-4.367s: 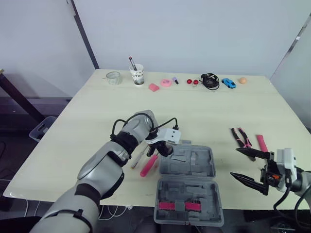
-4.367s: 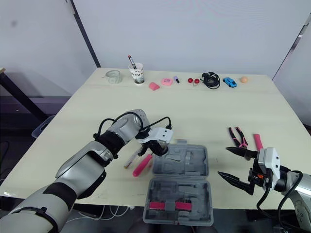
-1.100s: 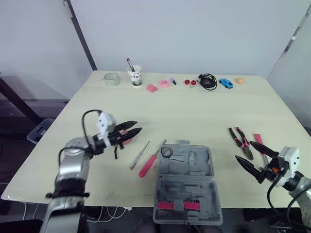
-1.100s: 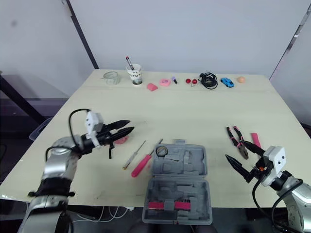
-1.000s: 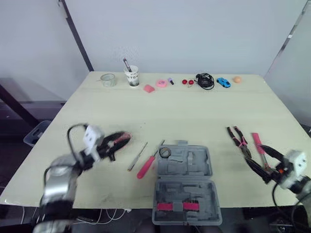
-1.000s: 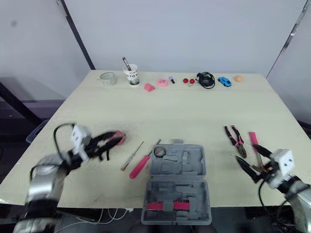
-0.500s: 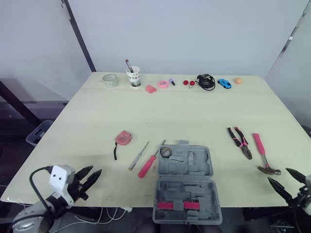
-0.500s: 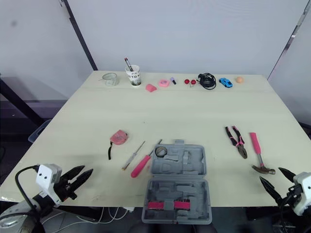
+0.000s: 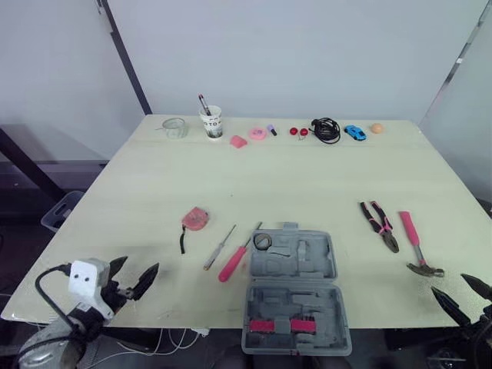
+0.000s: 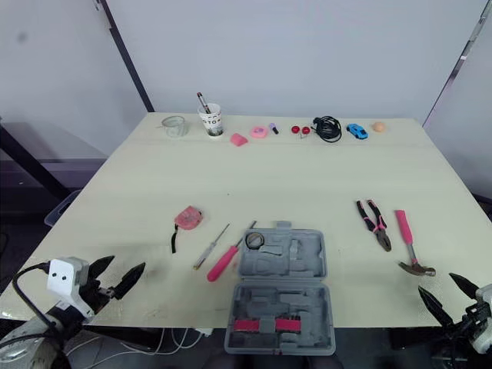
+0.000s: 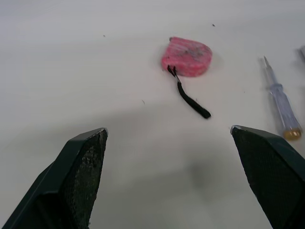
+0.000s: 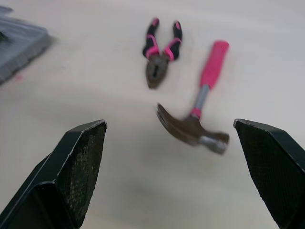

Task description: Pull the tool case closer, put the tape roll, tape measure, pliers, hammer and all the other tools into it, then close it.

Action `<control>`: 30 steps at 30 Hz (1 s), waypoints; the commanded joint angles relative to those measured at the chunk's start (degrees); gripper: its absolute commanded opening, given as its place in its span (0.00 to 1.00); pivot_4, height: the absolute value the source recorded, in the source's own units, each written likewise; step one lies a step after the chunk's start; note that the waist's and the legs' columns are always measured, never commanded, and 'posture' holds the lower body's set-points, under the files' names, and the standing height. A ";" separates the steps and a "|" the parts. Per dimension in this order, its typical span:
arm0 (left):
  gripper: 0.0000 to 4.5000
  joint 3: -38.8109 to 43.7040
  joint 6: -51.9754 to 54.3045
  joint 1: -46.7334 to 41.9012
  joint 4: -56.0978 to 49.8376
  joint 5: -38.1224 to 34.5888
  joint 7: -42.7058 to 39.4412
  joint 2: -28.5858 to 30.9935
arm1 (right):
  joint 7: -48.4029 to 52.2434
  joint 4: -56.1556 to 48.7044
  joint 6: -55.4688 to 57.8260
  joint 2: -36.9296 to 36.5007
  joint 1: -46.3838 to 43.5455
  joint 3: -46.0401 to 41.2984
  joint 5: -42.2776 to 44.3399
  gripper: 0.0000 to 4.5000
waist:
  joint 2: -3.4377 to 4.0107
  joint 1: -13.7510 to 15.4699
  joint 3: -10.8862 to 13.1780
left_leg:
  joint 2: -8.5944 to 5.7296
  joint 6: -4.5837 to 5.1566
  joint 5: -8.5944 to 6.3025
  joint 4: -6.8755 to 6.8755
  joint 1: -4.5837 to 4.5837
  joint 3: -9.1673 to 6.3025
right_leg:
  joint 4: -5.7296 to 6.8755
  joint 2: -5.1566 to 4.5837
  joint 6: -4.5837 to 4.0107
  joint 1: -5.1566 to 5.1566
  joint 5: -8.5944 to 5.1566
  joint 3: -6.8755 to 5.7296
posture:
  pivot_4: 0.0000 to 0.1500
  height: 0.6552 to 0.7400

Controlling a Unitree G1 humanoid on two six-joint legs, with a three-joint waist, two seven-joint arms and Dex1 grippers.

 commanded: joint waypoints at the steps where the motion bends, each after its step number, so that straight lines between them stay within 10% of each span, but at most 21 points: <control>1: 0.98 -2.16 3.83 -4.21 -3.14 1.24 5.51 -0.30 | 2.35 -9.46 2.71 -2.07 -2.28 2.16 3.23 1.00 | 0.01 -0.06 -0.01 | 0.00 0.00 0.00 0.00 0.00 -0.01 | 0.01 0.00 0.00 0.01 0.01 0.00 | 1.00 1.00; 30: 0.98 -16.84 10.75 -28.23 21.29 11.46 12.09 -1.58 | 9.56 -26.95 16.38 -6.56 -18.07 17.42 7.01 1.00 | -0.12 0.84 -0.07 | -0.13 0.00 0.01 0.00 -0.15 -0.11 | 0.00 0.06 0.25 -0.03 0.16 -0.15 | 1.00 1.00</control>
